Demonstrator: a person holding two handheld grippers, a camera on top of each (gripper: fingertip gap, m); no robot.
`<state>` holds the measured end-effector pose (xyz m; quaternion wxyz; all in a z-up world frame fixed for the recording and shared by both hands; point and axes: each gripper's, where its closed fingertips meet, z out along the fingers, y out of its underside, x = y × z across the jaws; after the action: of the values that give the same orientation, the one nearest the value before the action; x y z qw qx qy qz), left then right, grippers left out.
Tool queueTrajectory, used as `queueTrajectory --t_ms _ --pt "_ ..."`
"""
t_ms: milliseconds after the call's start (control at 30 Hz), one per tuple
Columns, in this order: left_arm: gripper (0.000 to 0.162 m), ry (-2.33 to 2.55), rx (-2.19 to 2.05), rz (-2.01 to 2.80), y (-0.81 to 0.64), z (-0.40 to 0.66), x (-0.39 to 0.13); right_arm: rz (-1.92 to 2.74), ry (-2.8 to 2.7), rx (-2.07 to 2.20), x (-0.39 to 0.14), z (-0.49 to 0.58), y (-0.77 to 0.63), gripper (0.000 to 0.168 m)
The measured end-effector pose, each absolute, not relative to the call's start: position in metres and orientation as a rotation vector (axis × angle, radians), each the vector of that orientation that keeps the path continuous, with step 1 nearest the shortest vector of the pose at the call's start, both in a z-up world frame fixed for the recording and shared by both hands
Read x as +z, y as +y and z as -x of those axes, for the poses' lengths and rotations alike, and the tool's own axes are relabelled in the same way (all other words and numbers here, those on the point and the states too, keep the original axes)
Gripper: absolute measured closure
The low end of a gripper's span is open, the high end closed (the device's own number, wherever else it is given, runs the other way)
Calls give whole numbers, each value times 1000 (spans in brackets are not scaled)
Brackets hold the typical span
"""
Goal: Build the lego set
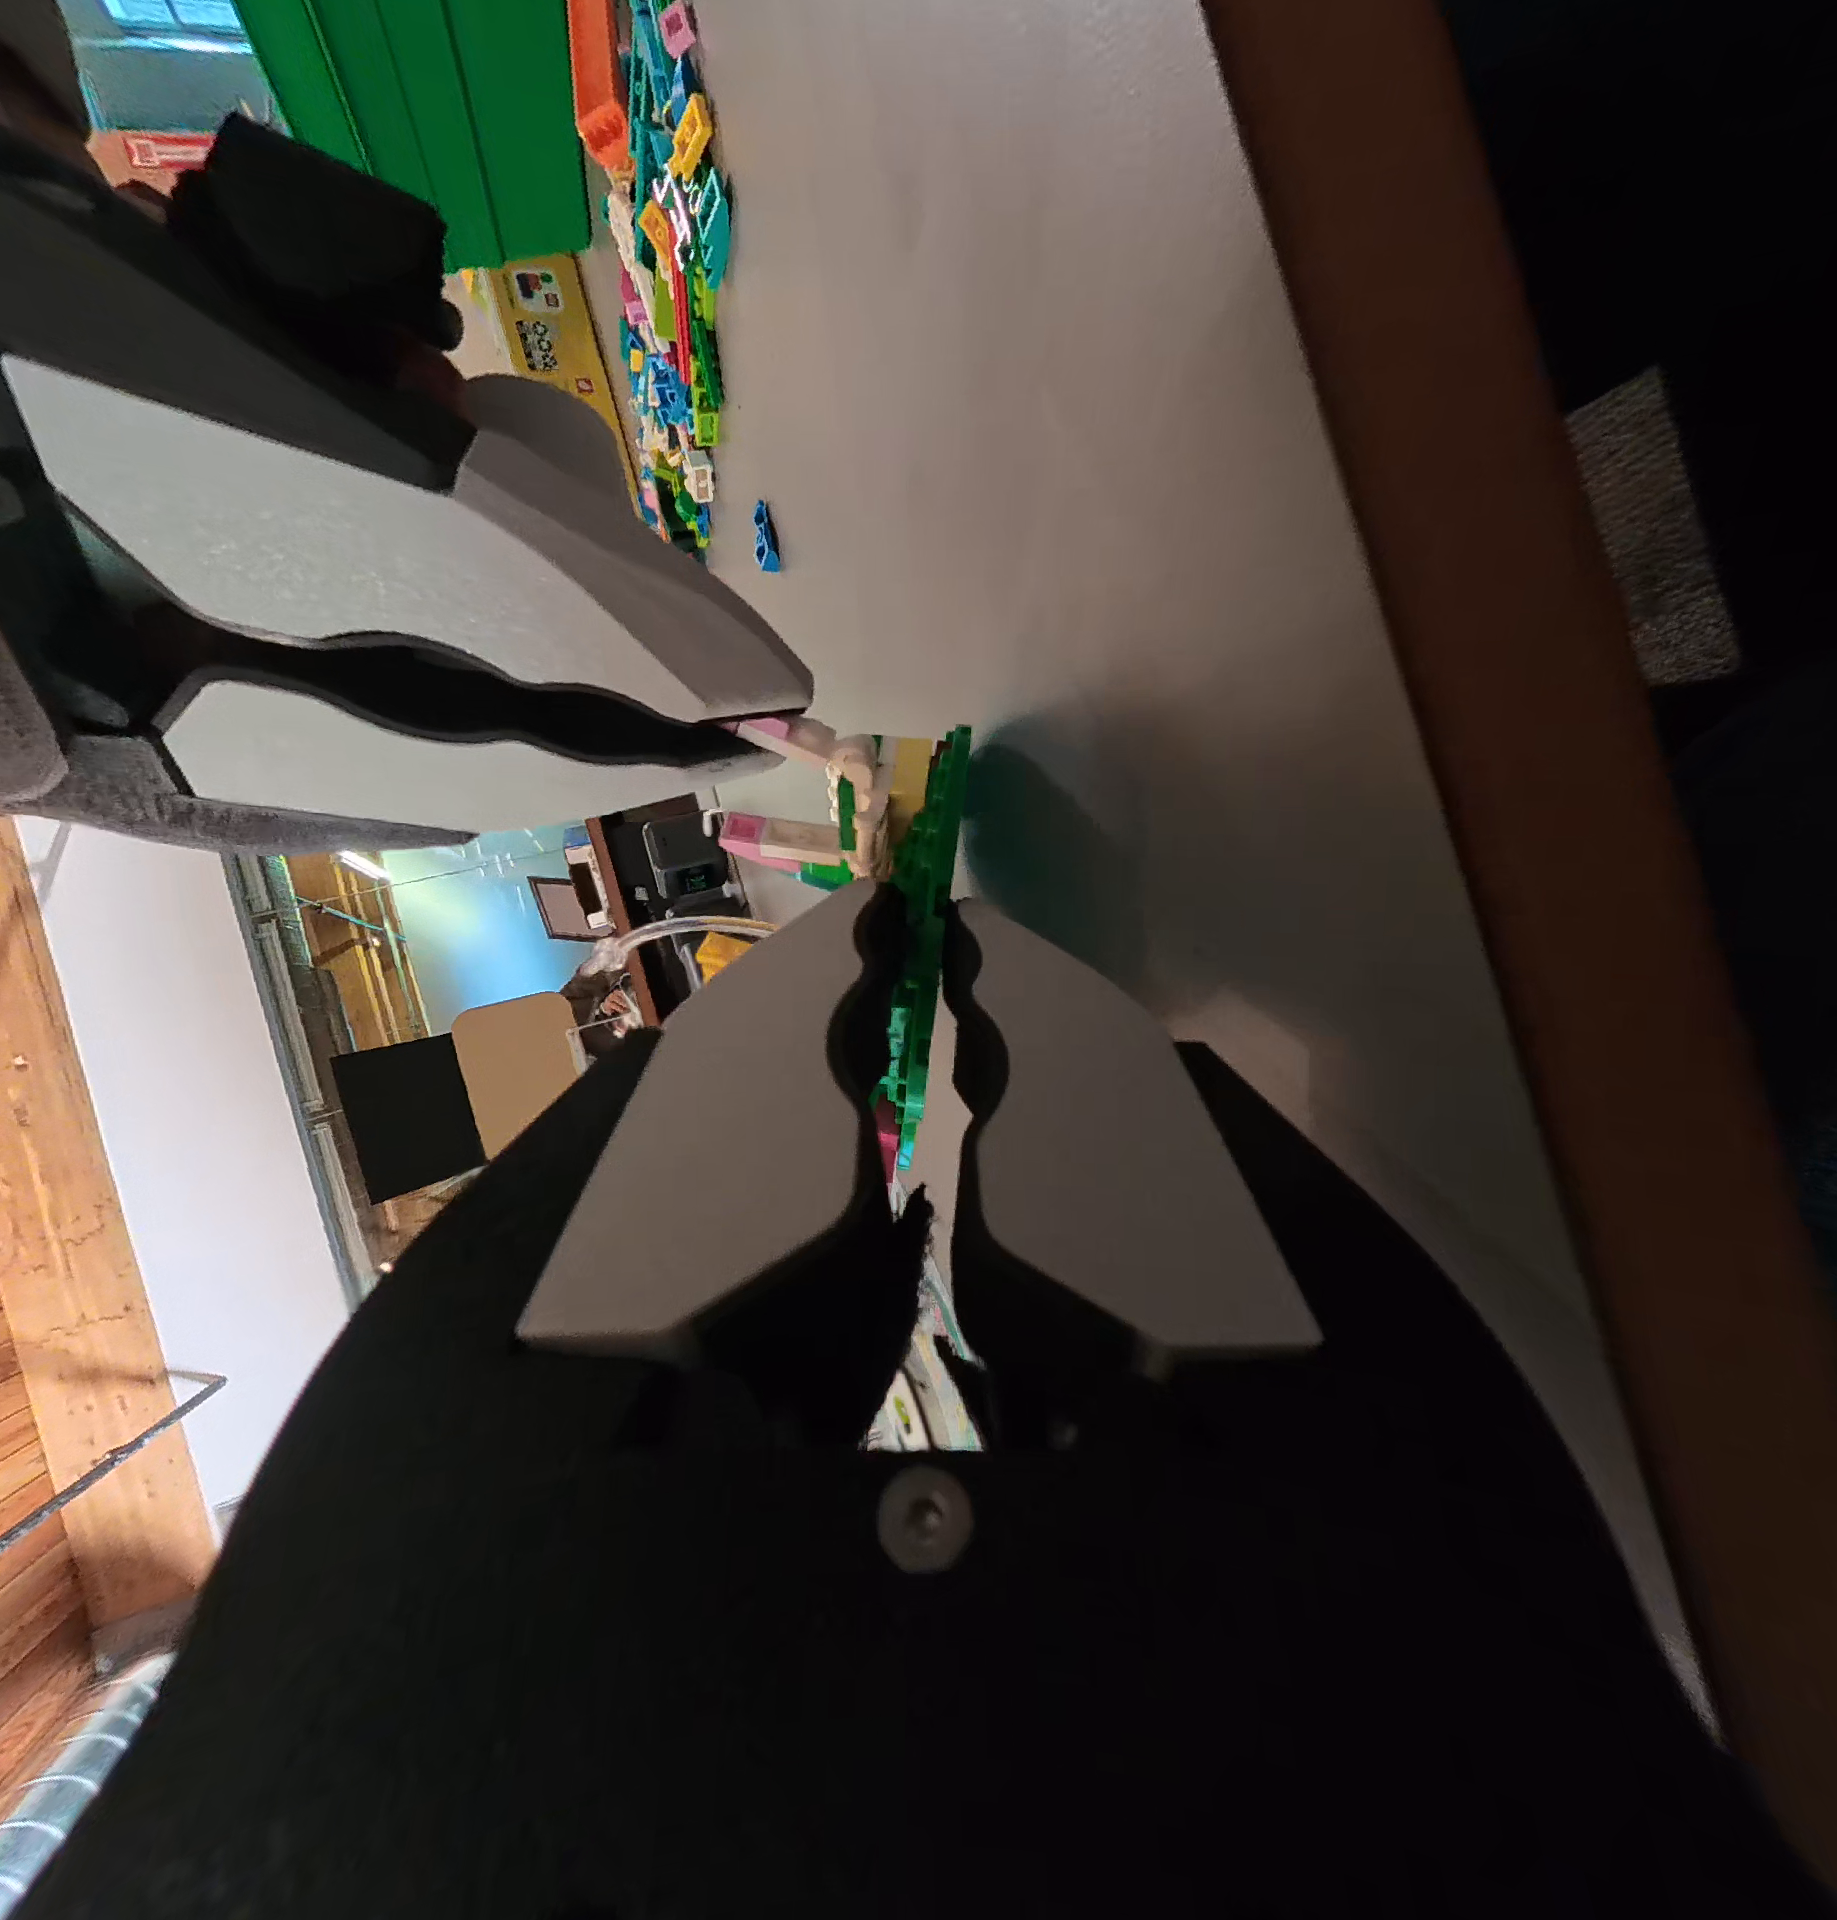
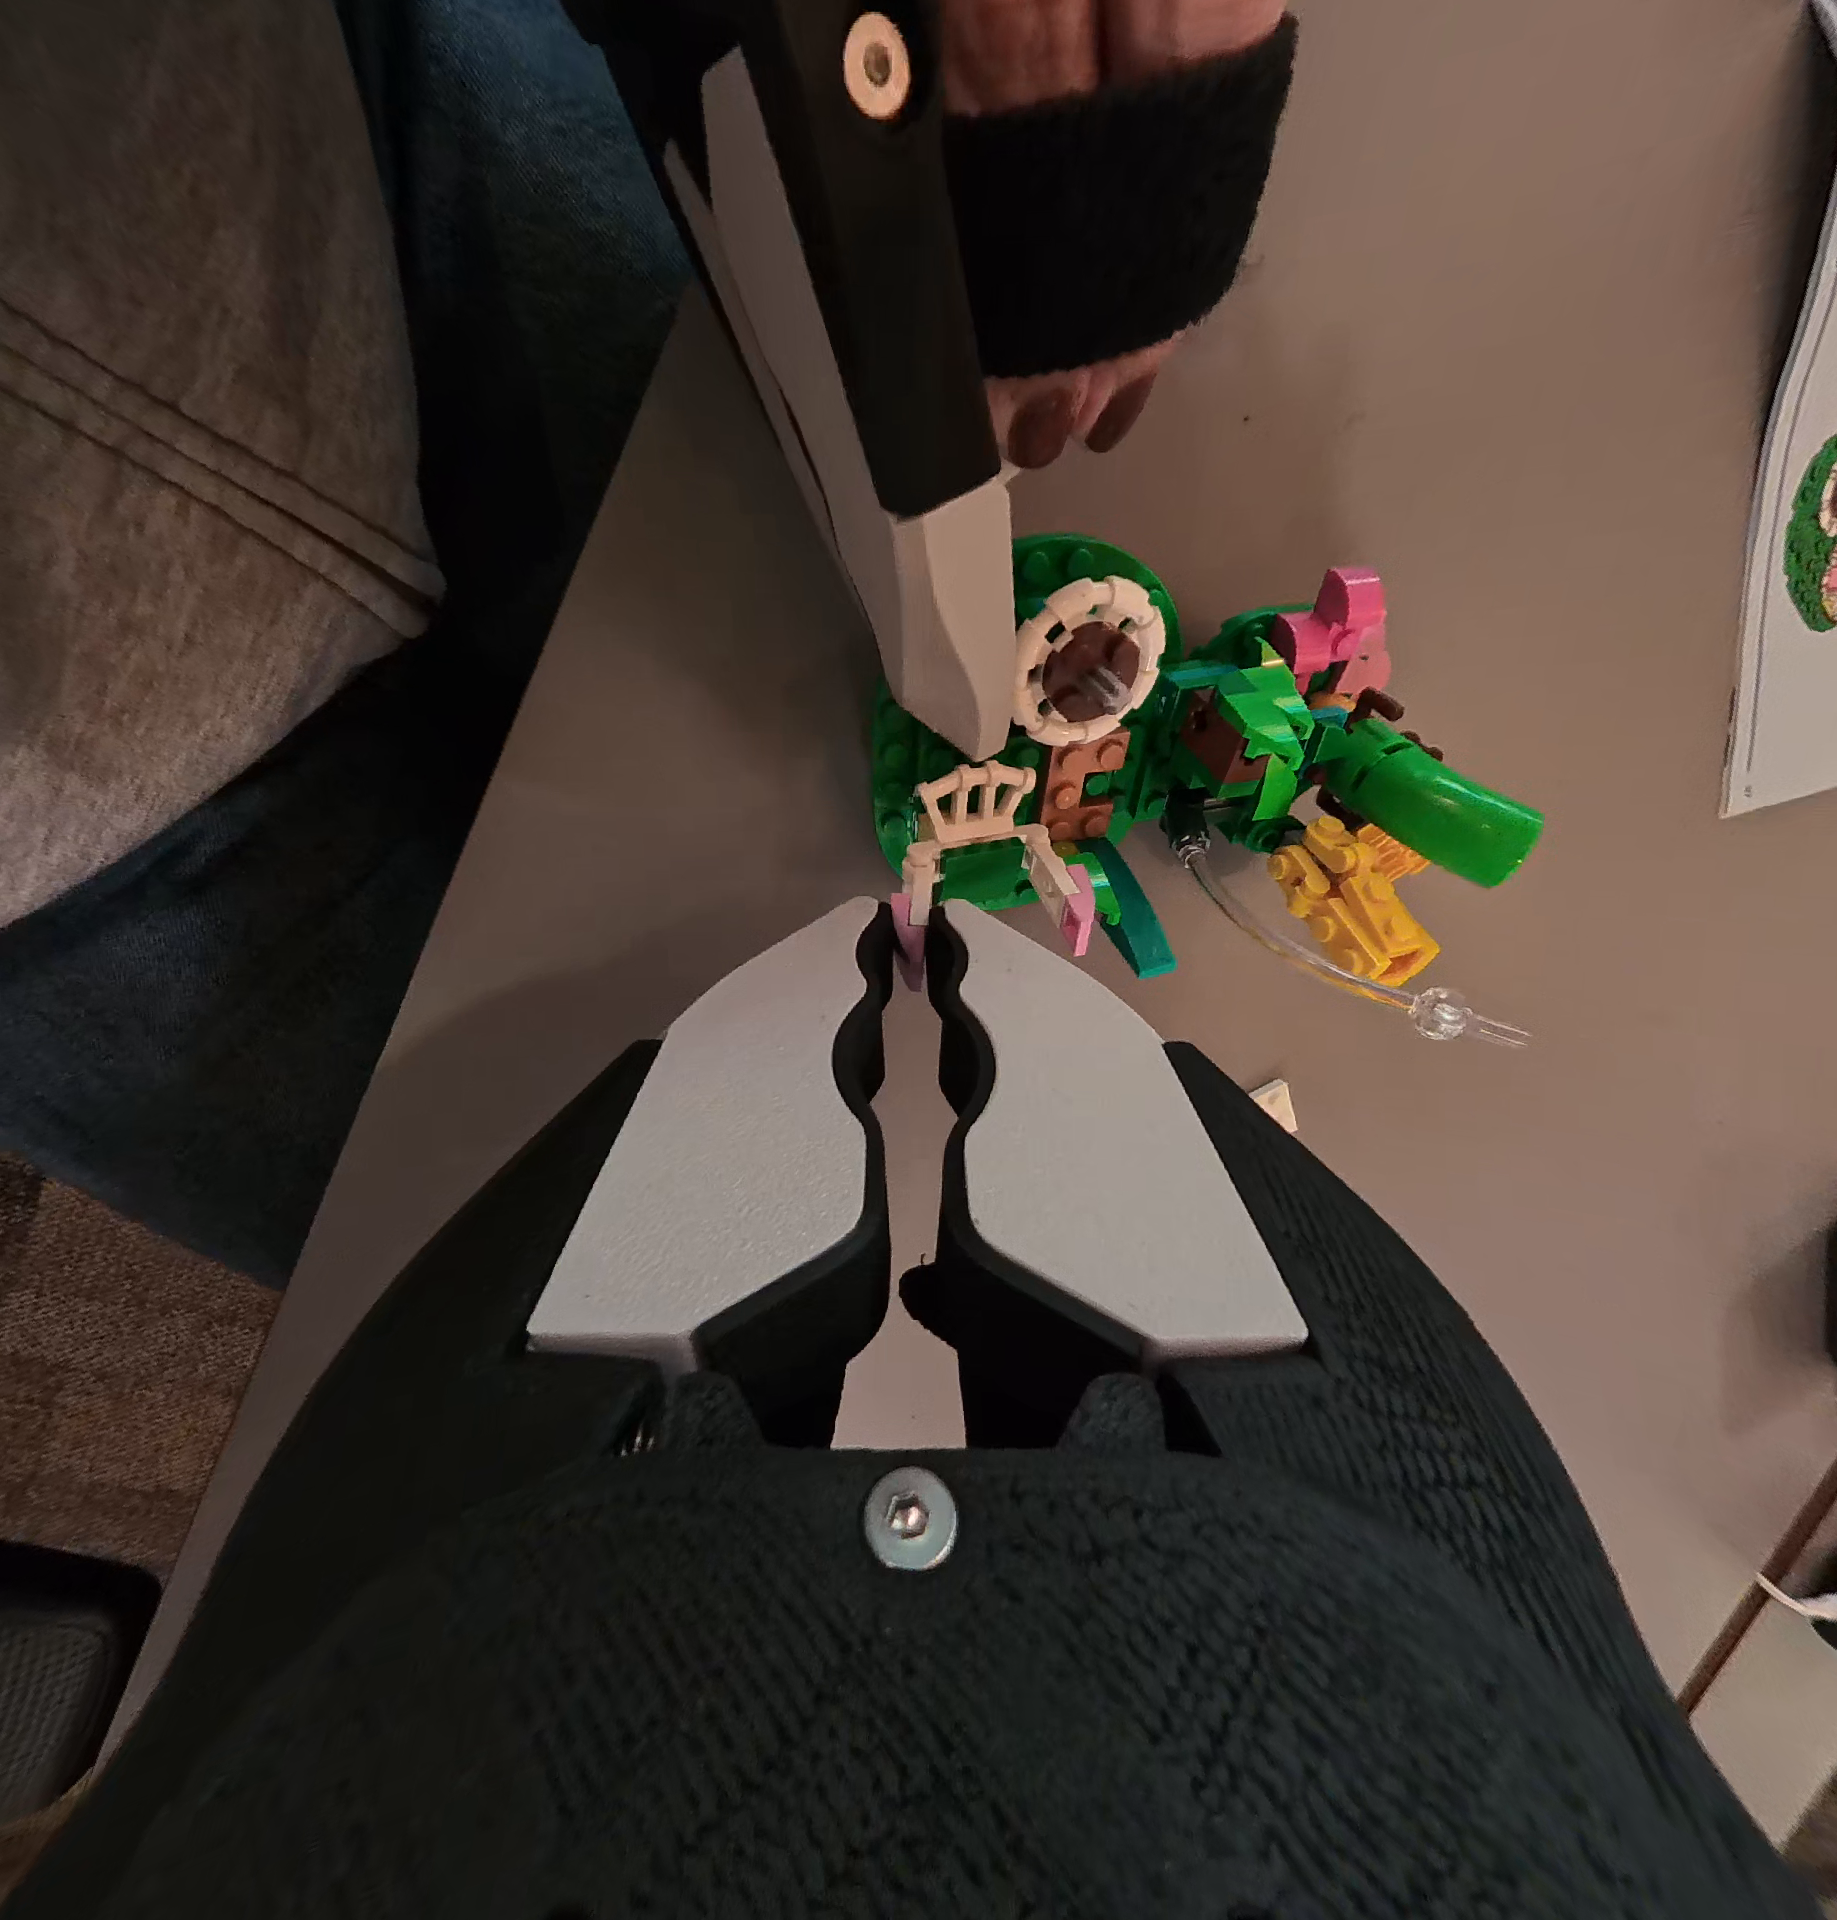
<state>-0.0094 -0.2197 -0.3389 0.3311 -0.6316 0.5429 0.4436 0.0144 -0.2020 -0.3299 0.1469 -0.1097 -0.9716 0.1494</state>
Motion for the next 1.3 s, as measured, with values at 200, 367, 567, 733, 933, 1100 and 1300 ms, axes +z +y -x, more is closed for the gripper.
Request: queueTrajectory --t_ms 200,367,567,733,933,1100,1300 --pt "154 1422 1174 1646 -220 9 -340 315 -2821 434 -332 -14 -203 164" --pt "155 1389 1162 1660 -220 11 -340 304 -2814 431 -333 -12 -203 163" --pt "155 1367 1156 1662 -220 13 -340 318 -2787 503 -333 -10 -205 163" --pt "154 1284 1147 1644 -217 14 -334 381 -2713 638 -318 -9 -206 140" --pt "154 1077 1243 1723 -190 49 -323 620 -2231 928 -263 20 -175 140" --pt "154 1017 1342 1839 -157 83 -330 809 -1698 988 -236 44 -121 144" --pt "154 976 1334 1912 -151 91 -341 917 -1376 1000 -240 39 -79 148"
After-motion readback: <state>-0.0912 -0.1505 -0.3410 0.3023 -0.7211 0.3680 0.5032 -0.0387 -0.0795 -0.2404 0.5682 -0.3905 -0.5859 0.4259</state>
